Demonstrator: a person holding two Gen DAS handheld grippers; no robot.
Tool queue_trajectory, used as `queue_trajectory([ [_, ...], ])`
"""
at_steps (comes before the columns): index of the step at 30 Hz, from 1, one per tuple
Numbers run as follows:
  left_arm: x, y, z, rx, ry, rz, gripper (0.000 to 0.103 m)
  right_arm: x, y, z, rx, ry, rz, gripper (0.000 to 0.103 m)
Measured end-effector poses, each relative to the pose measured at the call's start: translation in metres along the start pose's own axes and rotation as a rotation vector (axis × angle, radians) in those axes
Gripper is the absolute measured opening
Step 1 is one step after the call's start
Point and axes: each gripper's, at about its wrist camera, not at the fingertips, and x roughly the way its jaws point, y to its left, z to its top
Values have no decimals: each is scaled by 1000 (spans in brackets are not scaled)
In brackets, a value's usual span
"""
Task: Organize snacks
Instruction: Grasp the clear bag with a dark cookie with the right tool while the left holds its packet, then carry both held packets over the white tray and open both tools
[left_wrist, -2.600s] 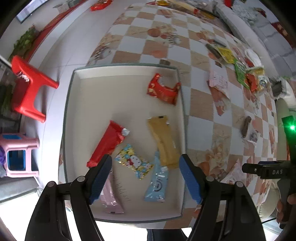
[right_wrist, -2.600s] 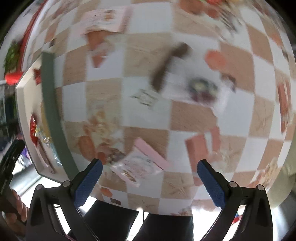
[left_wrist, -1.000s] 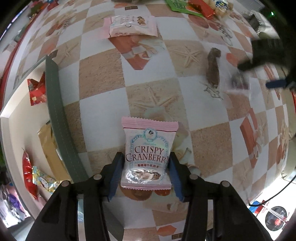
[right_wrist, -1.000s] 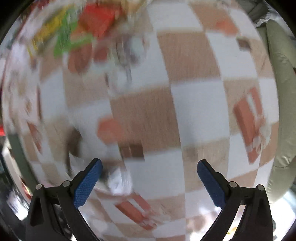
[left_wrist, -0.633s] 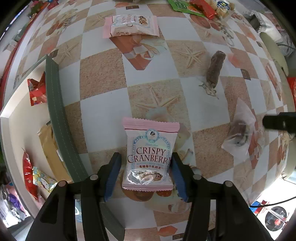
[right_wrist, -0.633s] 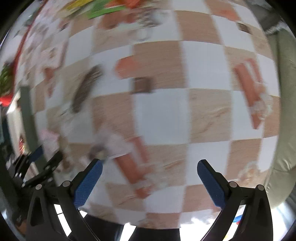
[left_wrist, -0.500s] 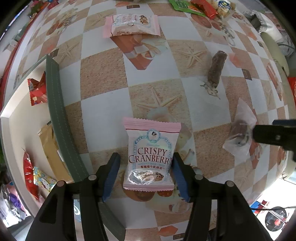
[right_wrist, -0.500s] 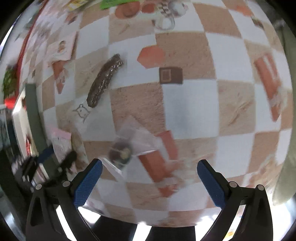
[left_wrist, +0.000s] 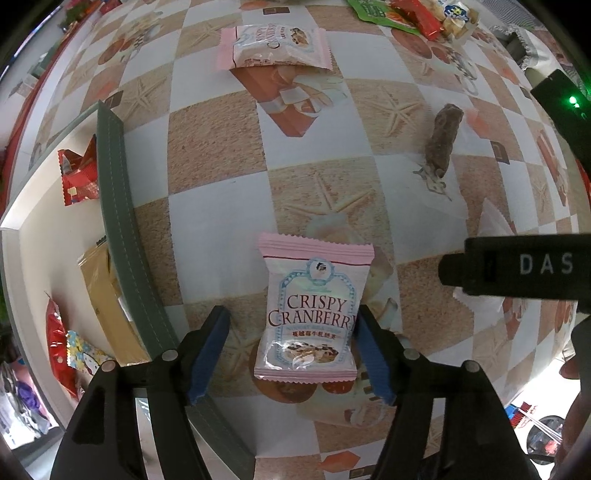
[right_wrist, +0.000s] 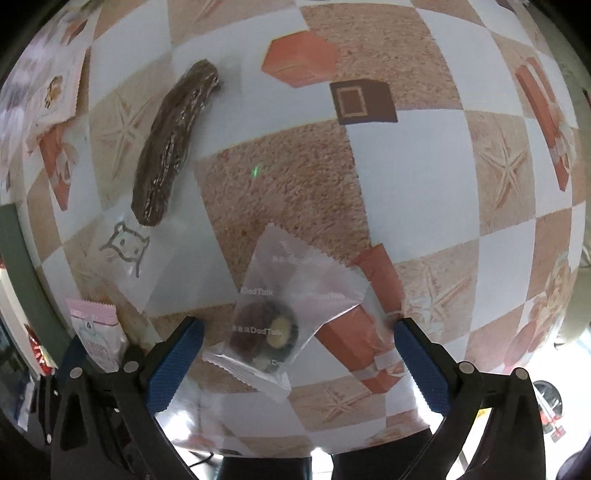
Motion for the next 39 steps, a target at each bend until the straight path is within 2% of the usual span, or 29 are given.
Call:
queue_trajectory([
  [3, 0, 0, -1, 10, -3, 0, 73, -3, 6, -11, -97, -53, -5, 101],
  [4, -1, -1, -1, 13, -2, -3, 69, -6, 11, -15, -130, -69, -32, 91],
  [5, -2, 0, -1, 22, -9, -8, 58, -10, 18, -24, -174, -93, -52, 86],
  [6, -5, -2, -1, 33, -15, -8, 50, -14, 23, -28, -213, -116, -63, 73],
  [7, -6, -4, 0, 45, -16, -3, 45, -18, 26, -32, -247, -136, -75, 49],
  [8, -6, -4, 1, 54, -7, -8, 44, -22, 29, -35, -274, -149, -71, 34],
  [9, -6, -3, 1, 55, -6, -14, 44, -24, 31, -37, -291, -147, -57, 29],
  [14, -15, 4, -2, 31, -11, -39, 44, -40, 26, -44, -242, -149, 135, 29],
  [16, -23, 6, -4, 25, -27, -44, 44, -50, 15, -44, -243, -157, 162, 29],
  [24, -54, 20, -18, -2, -60, -90, 44, -66, -8, -53, -225, -164, 217, 29],
  [29, -73, 34, -23, -16, -95, -90, 44, -73, -46, -30, -235, -168, 235, 29],
  [33, -85, 43, -29, -47, -113, -88, 44, -90, -58, -33, -248, -176, 247, 29],
  [39, -93, 54, -25, -81, -130, -70, 44, -91, -41, -36, -310, -190, 247, 29],
])
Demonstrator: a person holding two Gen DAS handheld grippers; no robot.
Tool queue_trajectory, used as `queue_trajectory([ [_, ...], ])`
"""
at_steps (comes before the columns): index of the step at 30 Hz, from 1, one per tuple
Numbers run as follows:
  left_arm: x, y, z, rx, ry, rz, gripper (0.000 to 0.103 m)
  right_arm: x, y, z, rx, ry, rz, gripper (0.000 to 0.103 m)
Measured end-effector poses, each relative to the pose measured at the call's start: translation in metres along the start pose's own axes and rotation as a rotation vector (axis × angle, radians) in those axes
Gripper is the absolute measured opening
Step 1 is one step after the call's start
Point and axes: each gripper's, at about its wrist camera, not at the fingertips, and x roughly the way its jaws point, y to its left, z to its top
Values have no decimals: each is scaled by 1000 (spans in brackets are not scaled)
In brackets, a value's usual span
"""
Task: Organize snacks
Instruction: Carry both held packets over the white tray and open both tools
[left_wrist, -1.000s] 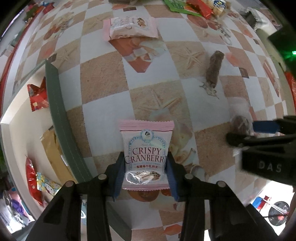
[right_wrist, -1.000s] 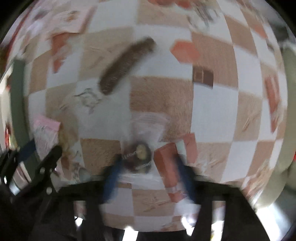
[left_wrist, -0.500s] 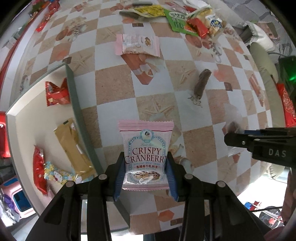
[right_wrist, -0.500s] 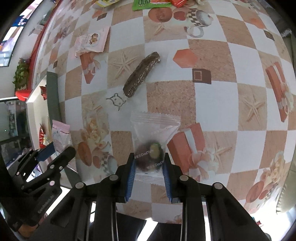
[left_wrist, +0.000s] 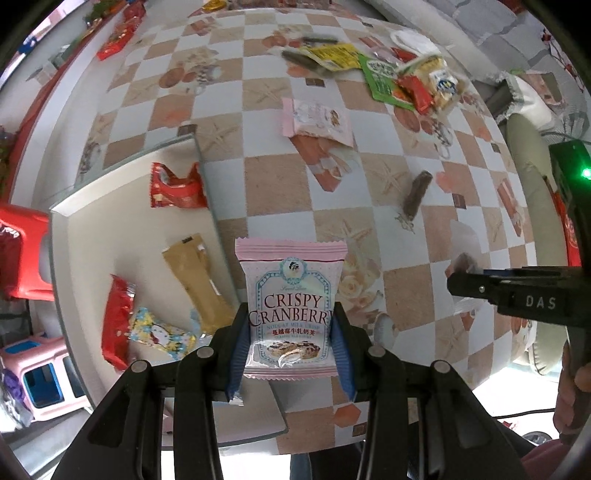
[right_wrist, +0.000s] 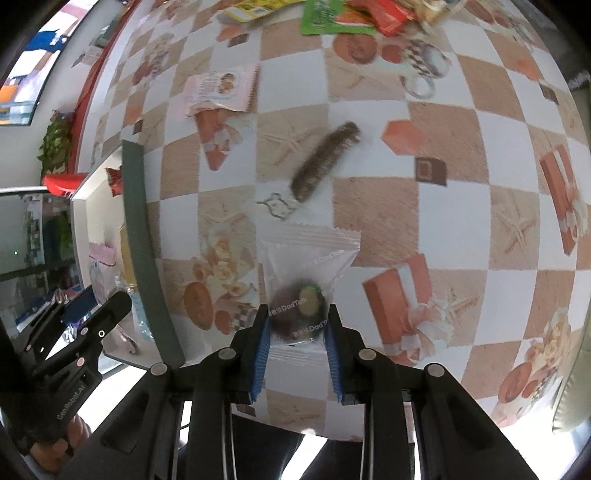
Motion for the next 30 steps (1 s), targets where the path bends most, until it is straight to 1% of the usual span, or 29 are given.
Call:
queue_trajectory([
  [9, -15, 19, -1, -30, -48, 10, 44, 2, 31, 4, -68, -3, -9, 29],
  [16, -27, 45, -2, -91, -89, 19, 44, 2, 60, 7, -133, -7, -19, 29],
  [22, -33, 77, -6, -172, -124, 27, 44, -1, 88, 10, -192, -4, -16, 29],
  [25, -36, 97, -12, -214, -140, 46, 44, -1, 105, 13, -222, -1, 2, 29],
  [30, -30, 132, -25, -283, -127, 72, 44, 8, 138, 16, -274, 28, 17, 29],
])
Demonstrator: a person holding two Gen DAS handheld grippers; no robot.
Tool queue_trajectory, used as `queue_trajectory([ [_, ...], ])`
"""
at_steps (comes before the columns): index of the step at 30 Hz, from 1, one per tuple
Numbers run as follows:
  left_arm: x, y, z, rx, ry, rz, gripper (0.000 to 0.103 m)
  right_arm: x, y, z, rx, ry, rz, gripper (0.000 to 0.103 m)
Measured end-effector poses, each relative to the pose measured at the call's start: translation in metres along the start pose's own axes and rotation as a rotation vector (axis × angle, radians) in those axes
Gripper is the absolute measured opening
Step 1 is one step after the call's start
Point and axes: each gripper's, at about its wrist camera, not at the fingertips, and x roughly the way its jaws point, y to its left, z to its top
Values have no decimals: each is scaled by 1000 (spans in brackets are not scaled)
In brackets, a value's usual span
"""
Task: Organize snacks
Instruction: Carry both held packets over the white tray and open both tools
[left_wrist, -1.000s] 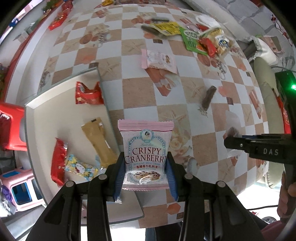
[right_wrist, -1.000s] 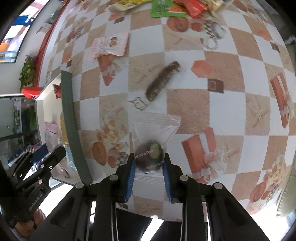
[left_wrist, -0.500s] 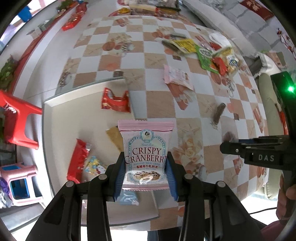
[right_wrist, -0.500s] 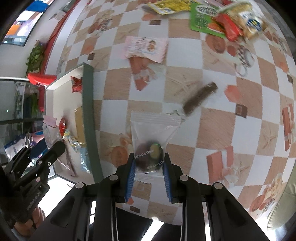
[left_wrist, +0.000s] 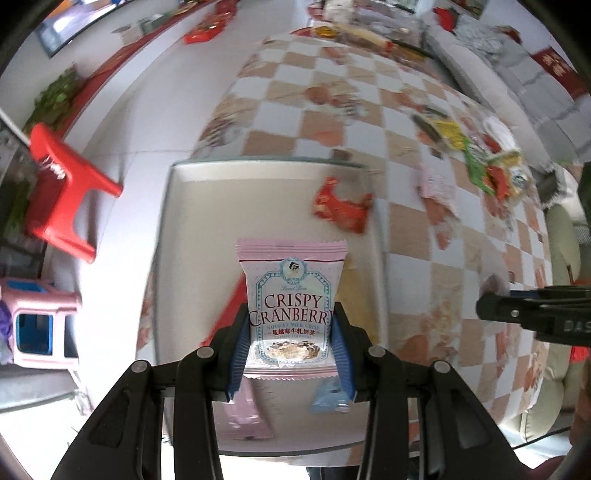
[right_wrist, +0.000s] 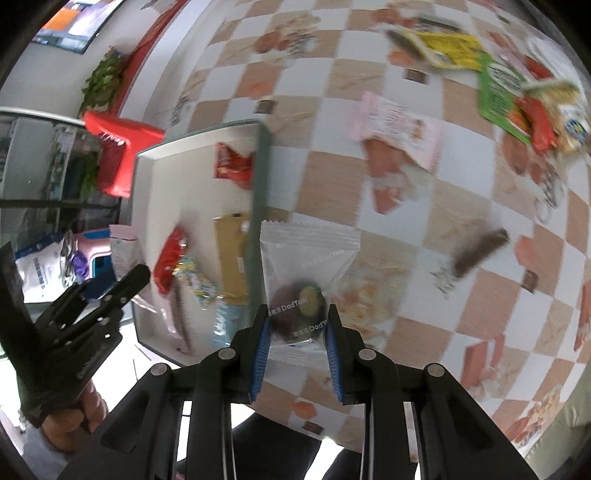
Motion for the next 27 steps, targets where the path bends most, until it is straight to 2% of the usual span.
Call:
queue_trajectory([
  [7, 10, 32, -1, -73, 9, 18, 44, 20, 48, 16, -95, 39, 0, 29],
  [12, 17, 37, -5, -86, 21, 16, 44, 36, 77, 21, -150, 70, -1, 29],
  [17, 25, 39, -15, -98, 45, 10, 46, 52, 87, 21, -161, 120, -4, 31],
  [18, 26, 38, -16, -96, 49, 11, 48, 54, 85, 21, -153, 127, -5, 51],
  [19, 27, 37, -18, -92, 53, 12, 56, 55, 82, 20, -143, 128, -12, 86],
  [20, 27, 35, -20, -87, 54, 17, 68, 55, 79, 19, -134, 125, -22, 99],
  [22, 27, 33, -23, -81, 49, 28, 78, 53, 68, 16, -103, 124, -34, 103],
  [27, 31, 29, -23, -82, 80, 18, 78, 50, 15, 11, 42, 138, -78, 103],
])
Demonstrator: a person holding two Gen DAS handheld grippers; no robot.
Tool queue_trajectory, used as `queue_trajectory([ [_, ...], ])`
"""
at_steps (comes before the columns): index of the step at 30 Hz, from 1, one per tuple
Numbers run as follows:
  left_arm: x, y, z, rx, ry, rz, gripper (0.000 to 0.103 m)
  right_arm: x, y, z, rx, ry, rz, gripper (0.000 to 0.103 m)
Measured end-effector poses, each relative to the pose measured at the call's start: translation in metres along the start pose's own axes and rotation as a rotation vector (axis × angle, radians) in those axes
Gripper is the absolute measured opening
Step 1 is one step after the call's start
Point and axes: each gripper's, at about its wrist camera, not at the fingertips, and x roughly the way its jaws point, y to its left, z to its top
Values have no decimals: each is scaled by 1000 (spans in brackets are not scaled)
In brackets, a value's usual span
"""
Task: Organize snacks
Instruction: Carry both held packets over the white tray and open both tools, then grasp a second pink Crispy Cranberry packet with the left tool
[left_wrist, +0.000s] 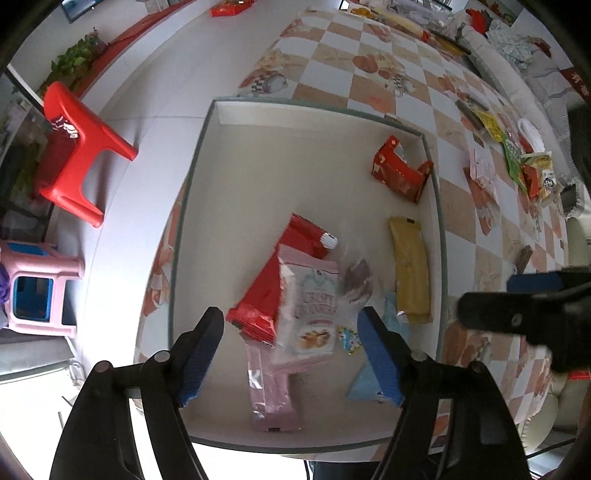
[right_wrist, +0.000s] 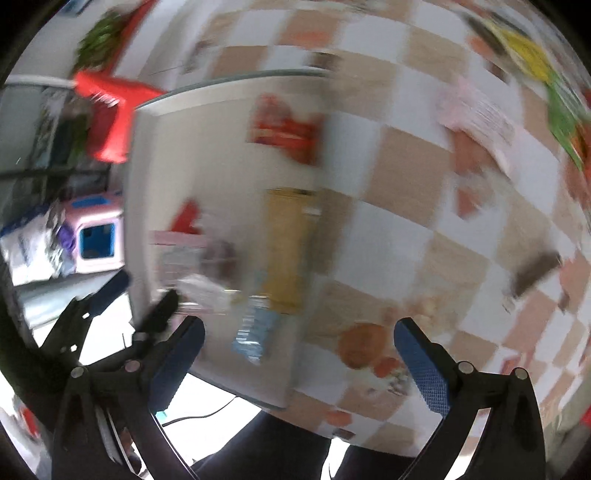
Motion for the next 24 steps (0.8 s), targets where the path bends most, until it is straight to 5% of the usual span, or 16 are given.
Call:
queue_trajectory([
  [12, -8, -28, 3, 67, 22, -5, 78, -5, -180, -1, 592, -58, -31, 103],
  [17, -13, -44, 2, 110, 49, 4, 79, 0, -197, 22, 619, -97, -55, 103],
  [20, -17, -57, 3, 131, 62, -1, 79, 5, -199, 37, 547, -95, -175, 103],
  [24, -23, -81, 10, 164, 61, -23, 79, 1, -219, 25, 519, -110, -207, 103],
])
